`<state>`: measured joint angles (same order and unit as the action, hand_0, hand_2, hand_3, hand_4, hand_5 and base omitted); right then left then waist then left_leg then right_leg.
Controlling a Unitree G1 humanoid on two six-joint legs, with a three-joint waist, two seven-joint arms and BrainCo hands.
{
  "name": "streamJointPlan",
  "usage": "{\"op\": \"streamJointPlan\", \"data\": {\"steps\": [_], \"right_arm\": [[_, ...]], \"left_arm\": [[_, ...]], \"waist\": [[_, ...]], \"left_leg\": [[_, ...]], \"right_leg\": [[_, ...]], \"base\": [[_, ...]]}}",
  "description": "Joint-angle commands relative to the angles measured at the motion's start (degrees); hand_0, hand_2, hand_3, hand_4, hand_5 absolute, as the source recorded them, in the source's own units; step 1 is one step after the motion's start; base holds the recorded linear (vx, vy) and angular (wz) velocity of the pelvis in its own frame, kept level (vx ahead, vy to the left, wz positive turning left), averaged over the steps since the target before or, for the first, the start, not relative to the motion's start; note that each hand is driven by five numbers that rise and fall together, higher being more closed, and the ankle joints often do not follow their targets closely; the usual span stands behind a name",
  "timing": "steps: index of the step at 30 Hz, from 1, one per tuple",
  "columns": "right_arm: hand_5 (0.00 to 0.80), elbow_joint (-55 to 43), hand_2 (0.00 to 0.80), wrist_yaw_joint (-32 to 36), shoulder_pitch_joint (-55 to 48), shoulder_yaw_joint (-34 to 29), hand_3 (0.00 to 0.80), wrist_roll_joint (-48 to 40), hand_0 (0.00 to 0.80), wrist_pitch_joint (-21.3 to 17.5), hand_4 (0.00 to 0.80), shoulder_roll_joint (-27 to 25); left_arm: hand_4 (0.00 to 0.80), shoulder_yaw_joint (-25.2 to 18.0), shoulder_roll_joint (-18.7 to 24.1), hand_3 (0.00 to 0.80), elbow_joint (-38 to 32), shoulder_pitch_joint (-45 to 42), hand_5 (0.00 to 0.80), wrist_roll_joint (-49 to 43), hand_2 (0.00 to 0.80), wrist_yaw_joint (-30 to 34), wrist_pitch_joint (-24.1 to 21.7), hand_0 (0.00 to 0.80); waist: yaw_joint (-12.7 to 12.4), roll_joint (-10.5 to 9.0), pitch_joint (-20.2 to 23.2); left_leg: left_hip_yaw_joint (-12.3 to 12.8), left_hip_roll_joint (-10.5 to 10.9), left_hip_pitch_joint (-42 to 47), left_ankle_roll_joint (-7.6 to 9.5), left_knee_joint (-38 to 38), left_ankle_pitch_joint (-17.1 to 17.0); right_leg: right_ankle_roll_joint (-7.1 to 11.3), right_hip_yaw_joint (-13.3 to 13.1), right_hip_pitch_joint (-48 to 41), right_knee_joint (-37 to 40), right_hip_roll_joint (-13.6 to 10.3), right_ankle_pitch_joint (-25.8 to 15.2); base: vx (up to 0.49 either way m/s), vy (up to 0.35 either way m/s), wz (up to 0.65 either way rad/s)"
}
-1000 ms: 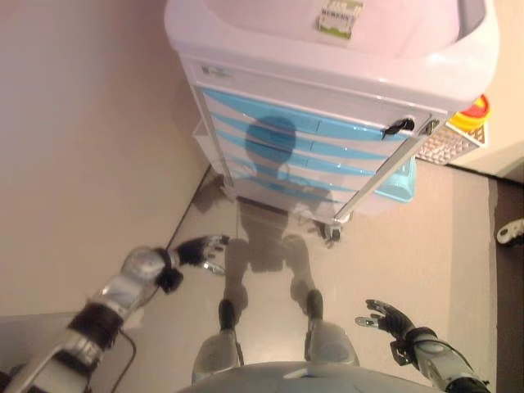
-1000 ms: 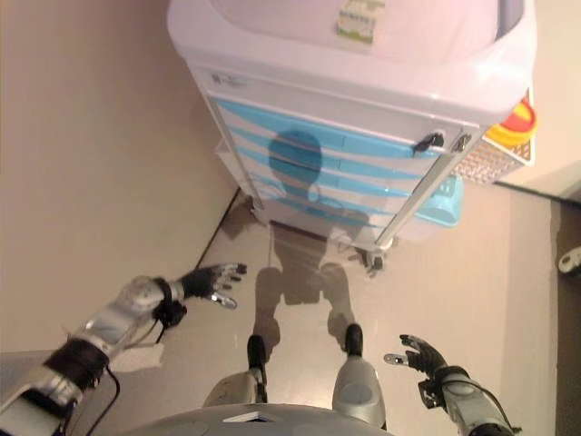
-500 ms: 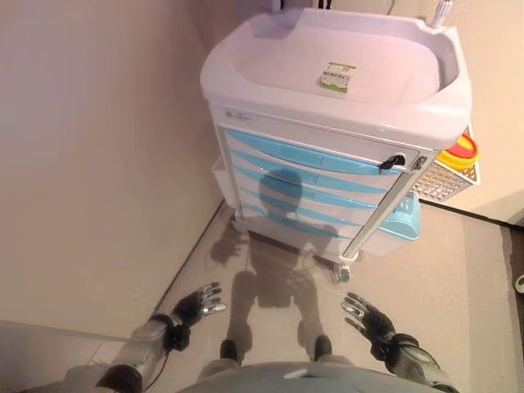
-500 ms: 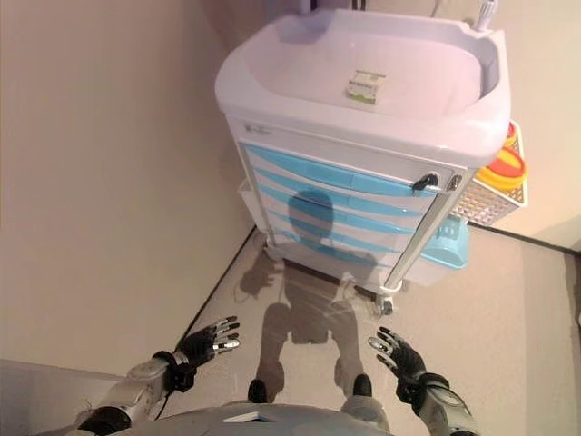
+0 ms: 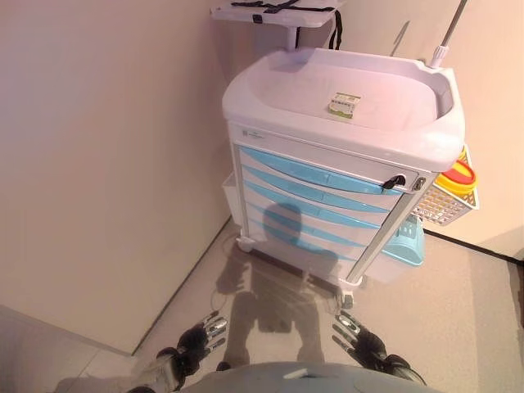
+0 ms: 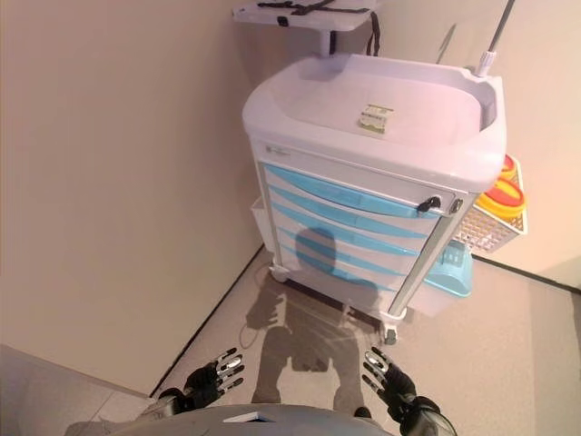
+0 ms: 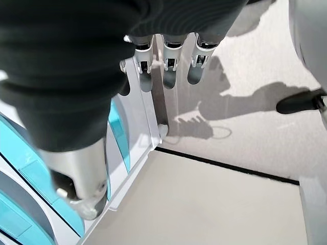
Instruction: Open the drawer and pick up the medicine
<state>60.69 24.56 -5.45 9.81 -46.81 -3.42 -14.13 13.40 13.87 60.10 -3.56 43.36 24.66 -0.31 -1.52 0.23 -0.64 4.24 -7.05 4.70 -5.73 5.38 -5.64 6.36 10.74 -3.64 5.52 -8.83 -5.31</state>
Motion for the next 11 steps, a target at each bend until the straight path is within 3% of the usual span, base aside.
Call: {"op": "streamJointPlan", "data": {"steps": [1,11], "right_arm": [[0.000,2.2,0.000,2.6,4.9,-0.2,0.000,-2.4,0.000,-2.6,0.000,1.4],[0.000,3.9,0.000,3.8,5.0,-0.3,0.000,-2.6,0.000,-3.0,0.000,1.8]], "left_arm": [[0.000,-2.4,-0.2,0.000,3.3,4.6,0.000,3.6,0.000,2.2,-3.3,0.000],[0.000,-3.0,-0.6,0.000,3.8,5.5,0.000,3.7,0.000,1.7,-4.9,0.000]], "waist": [[-0.5,-1.15,-2.4],[-0.6,-1.16,-1.7]], "left_leg": [[-1.3,-0.1,0.8,0.45,-0.6,3.5],[-0.6,-0.2,0.8,0.13,-0.4,3.5]], "right_leg": [[0.89,3.7,-3.7,-4.8,-1.3,5.2],[1.46,4.4,-4.3,-3.2,-1.8,4.0]], "base": [[0.000,0.000,0.00],[0.000,0.000,0.00]]}}
